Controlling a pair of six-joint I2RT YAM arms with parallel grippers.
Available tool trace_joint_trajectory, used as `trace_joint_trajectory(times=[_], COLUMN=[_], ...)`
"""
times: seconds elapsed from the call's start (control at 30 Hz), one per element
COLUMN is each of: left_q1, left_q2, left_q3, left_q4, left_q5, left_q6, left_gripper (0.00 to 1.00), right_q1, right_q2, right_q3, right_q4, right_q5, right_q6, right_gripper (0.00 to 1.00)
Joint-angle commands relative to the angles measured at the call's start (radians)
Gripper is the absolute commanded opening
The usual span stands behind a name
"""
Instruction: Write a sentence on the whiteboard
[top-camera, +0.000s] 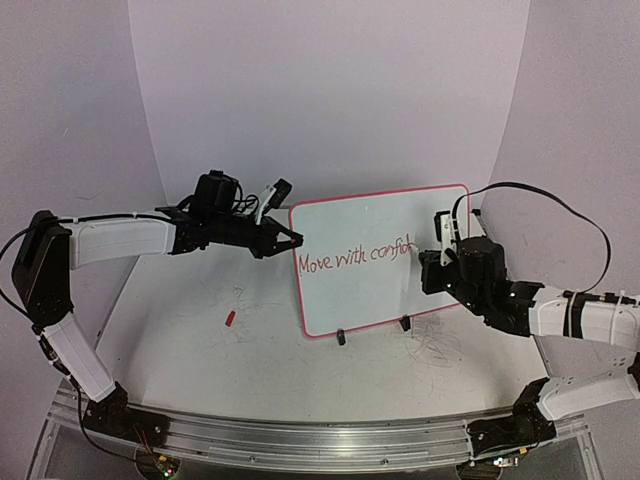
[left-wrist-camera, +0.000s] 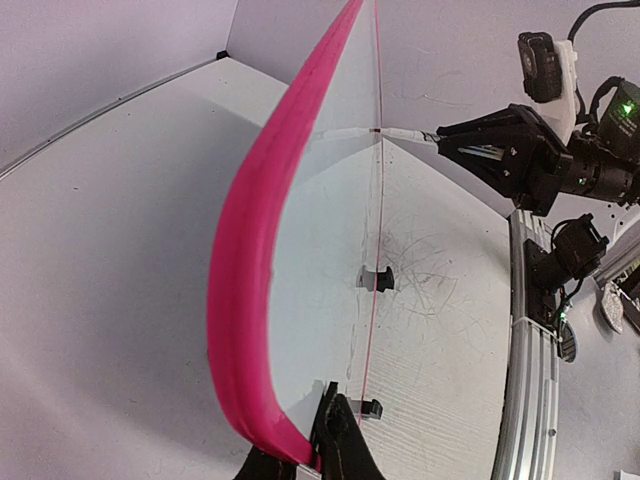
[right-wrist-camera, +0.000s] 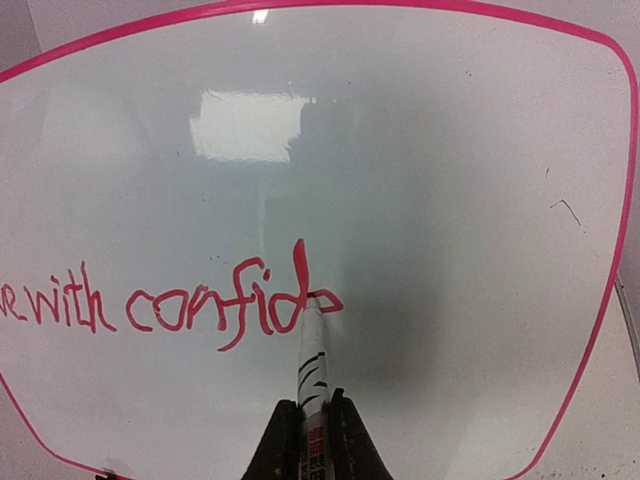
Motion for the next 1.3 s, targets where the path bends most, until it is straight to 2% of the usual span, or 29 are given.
trace_joint_trajectory(times=[0.0,0.37,0.6,0.83,1.27], left_q1=[0.0,-0.001,-0.003,-0.004,-0.005], left_q2=[0.003,0.003,0.004,0.002,-0.002], left_q3=[0.003,0.003,0.003,0.003,0.002], left_q4=[-0.073,-0.075,-0.075,-0.076,-0.079], left_q5=[-0.175,-0.174,-0.173,-0.176,-0.18], left_q6=[0.134,0.136,0.136,0.138,0.142], left_gripper=[0.0,0.0,0.0,0.0,0.0], right_q1=[-0.005,-0.005,-0.004,-0.005,-0.029], right_q2=[-0.009,-0.009,-0.016,-0.084,-0.041], right_q3=[-0.009,-0.028,-0.007,-0.028,0.009], right_q4=[-0.021,-0.042,-0.038,0.033,0.031], right_q5=[-0.005,0.022,0.105,0.009,0.041], right_q6=[0.033,0.048,0.036,0.011,0.002], right_gripper=[0.0,0.0,0.0,0.0,0.0])
